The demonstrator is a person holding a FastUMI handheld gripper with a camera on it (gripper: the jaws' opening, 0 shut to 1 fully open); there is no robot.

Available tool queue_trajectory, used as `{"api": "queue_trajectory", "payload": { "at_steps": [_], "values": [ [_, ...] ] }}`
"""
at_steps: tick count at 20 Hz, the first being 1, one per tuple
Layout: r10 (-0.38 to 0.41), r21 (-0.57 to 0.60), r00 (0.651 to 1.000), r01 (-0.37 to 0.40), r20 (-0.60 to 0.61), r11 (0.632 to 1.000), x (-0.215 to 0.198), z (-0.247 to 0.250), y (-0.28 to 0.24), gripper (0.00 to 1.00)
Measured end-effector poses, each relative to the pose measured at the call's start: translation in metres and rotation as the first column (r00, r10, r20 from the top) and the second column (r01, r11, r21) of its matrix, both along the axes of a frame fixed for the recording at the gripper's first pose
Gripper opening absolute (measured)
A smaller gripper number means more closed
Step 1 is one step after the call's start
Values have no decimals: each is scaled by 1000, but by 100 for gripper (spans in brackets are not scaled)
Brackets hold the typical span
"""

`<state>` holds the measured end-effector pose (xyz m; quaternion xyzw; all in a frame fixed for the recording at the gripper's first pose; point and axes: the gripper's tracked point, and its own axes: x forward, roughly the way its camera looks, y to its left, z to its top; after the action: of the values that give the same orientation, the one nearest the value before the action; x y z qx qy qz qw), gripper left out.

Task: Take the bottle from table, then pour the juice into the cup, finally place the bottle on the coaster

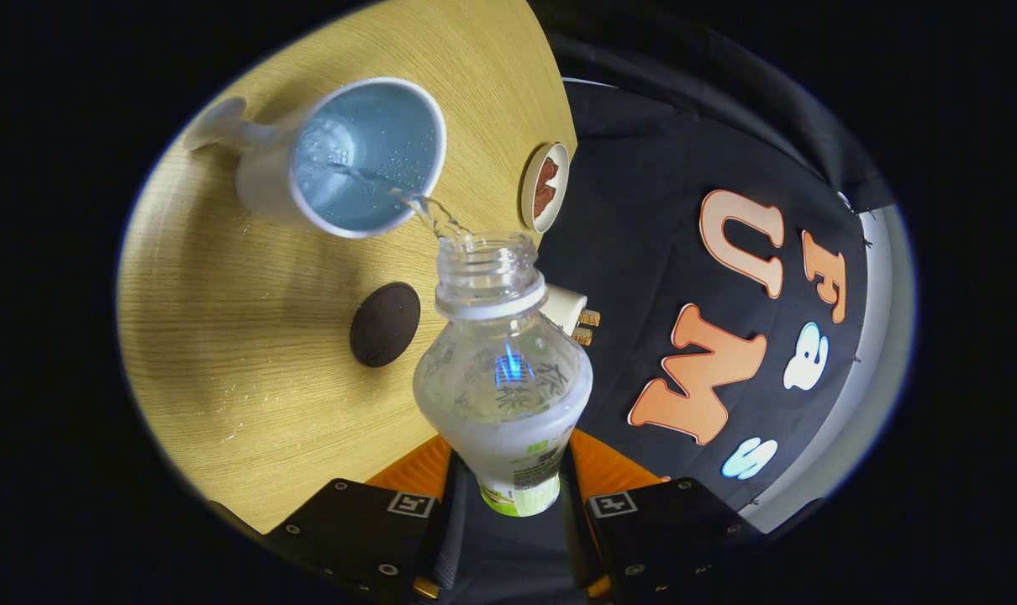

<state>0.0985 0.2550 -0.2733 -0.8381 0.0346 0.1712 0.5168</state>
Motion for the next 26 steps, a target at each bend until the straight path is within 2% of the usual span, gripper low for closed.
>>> {"api": "queue_trajectory", "payload": {
  "at_steps": [14, 26],
  "values": [
    [27, -46, 999, -28, -26, 999, 3, -4, 7, 52],
    [74, -102, 997, -74, 0, 992, 6, 7, 23, 52]
  ]
}}
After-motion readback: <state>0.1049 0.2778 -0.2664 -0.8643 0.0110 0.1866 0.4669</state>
